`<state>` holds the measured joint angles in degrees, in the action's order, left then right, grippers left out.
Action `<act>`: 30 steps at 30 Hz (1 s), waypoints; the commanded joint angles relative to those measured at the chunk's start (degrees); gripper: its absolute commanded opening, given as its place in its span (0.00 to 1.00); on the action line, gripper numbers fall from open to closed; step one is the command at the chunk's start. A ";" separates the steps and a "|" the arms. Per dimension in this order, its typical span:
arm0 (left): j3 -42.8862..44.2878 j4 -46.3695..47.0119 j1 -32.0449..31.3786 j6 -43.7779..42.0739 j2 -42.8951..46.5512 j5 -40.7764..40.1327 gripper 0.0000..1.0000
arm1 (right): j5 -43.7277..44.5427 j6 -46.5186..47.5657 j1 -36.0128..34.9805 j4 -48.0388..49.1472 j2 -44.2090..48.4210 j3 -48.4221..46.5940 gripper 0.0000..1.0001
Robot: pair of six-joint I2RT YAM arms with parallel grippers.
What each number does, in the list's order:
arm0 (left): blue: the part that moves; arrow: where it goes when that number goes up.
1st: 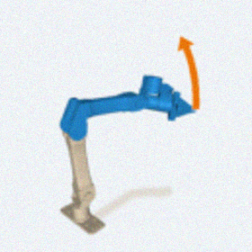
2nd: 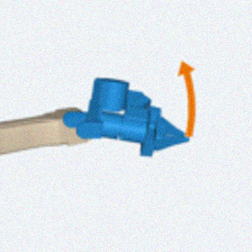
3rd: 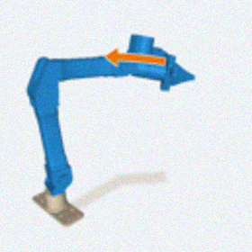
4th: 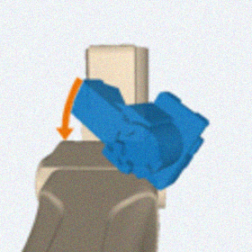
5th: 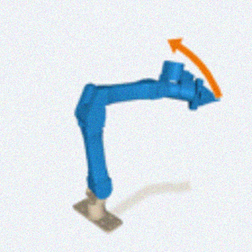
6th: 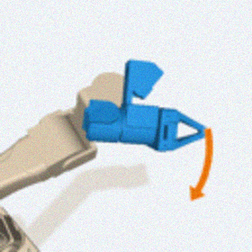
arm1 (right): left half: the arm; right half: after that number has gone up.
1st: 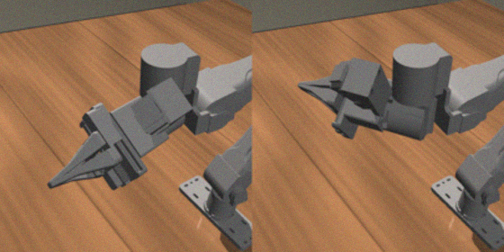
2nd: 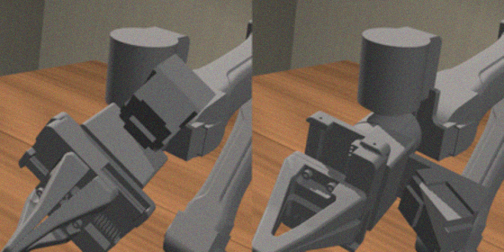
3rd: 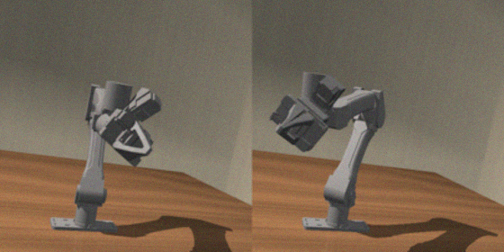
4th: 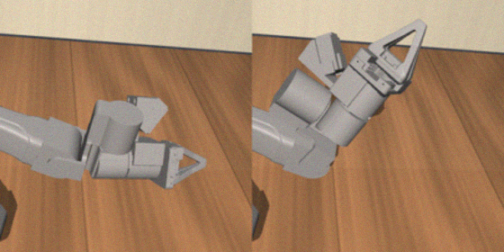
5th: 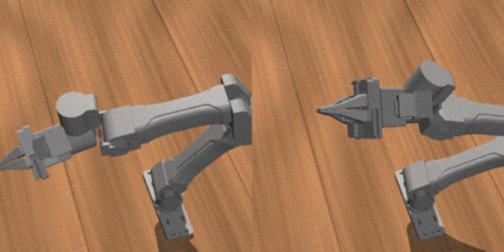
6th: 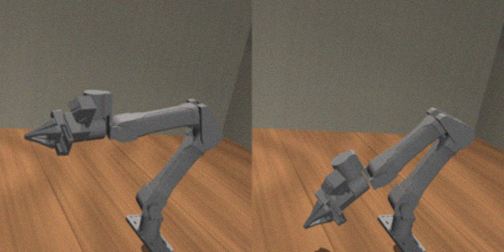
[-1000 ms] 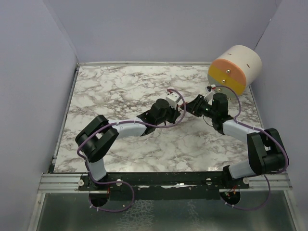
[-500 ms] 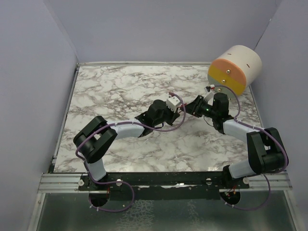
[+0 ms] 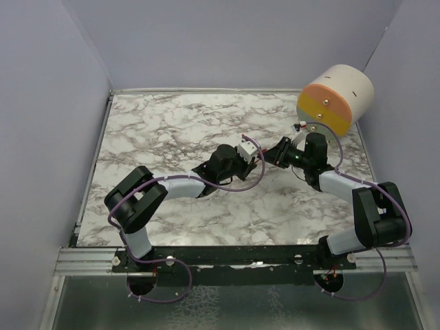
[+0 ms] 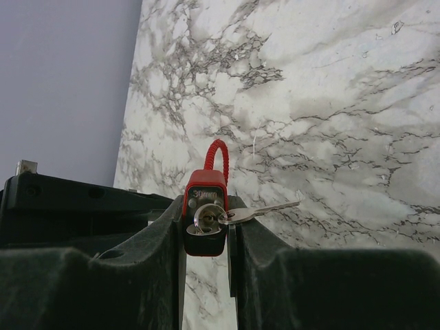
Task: Unlock with the key
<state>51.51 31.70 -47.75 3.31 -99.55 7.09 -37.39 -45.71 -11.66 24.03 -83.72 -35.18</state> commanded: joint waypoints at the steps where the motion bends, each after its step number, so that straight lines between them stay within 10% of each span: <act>1: -0.50 1.56 -0.13 -0.02 1.87 -0.09 0.18 | -1.07 0.46 0.85 1.10 0.23 -0.18 0.01; 11: -1.37 2.10 -2.07 -0.44 2.03 -1.13 0.29 | 0.13 -0.29 0.94 0.98 0.79 0.09 0.01; 17: -2.09 2.93 -2.18 -0.50 4.12 -1.15 0.07 | -0.01 -0.42 1.03 1.17 0.85 0.24 0.01; 30: -2.92 4.85 -2.20 0.09 5.39 -2.92 0.00 | -0.90 -0.04 1.30 1.45 1.05 0.31 0.01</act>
<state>48.45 32.23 -49.63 3.05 -96.42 6.24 -37.71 -46.30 -10.87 24.05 -83.59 -35.18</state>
